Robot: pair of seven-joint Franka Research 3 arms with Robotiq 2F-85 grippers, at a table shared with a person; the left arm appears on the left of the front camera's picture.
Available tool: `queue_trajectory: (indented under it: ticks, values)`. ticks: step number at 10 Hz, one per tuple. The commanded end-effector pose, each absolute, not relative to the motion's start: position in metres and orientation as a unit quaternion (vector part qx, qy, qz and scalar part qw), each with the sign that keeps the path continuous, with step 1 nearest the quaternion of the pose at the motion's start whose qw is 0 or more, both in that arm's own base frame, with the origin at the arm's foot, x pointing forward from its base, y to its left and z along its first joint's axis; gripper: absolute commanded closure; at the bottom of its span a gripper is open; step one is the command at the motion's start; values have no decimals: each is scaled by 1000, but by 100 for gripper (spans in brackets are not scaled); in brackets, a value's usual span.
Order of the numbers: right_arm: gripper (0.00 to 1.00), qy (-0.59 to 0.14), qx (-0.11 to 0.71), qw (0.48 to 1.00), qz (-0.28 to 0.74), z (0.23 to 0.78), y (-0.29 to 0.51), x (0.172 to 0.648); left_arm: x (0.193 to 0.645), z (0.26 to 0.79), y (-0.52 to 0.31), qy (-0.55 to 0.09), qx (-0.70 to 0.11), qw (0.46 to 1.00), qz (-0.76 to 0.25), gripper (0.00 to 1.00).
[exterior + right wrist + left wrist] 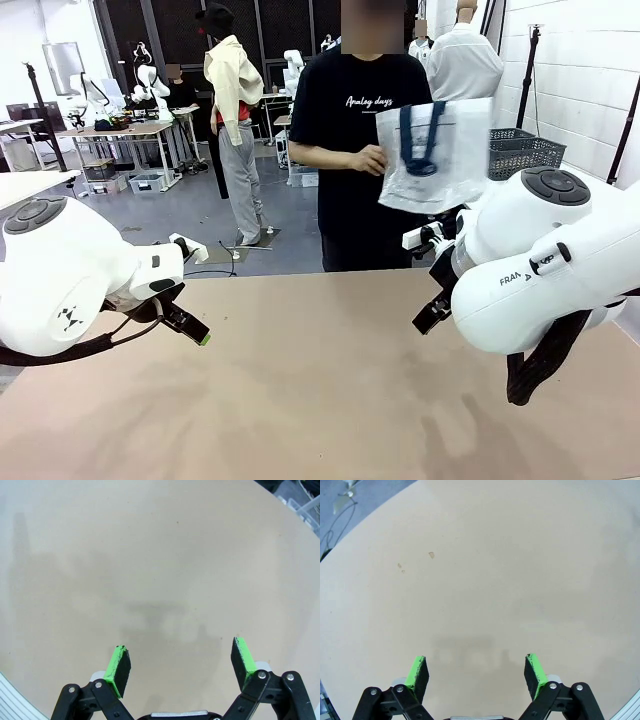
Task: Transfer purchased items from the store into the shopping bag.
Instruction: Open the Reusable shopping bag in the center of the table.
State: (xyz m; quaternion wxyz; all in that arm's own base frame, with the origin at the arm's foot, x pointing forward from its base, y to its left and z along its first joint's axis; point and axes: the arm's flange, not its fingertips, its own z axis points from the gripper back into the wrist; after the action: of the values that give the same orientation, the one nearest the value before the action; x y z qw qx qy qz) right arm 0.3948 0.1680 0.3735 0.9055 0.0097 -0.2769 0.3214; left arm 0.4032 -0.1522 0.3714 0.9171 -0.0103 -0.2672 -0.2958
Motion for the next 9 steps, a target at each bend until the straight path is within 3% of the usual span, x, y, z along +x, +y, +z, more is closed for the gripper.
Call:
queue_trajectory:
  ticks: [1, 9]
  values:
    - [0, -277, 10, 906, 321, 373, 168, 395, 403, 371, -151, -267, -10, 917, -295, 0]
    - [0, -277, 10, 906, 321, 373, 168, 395, 403, 371, -151, -267, -10, 917, -295, 0]
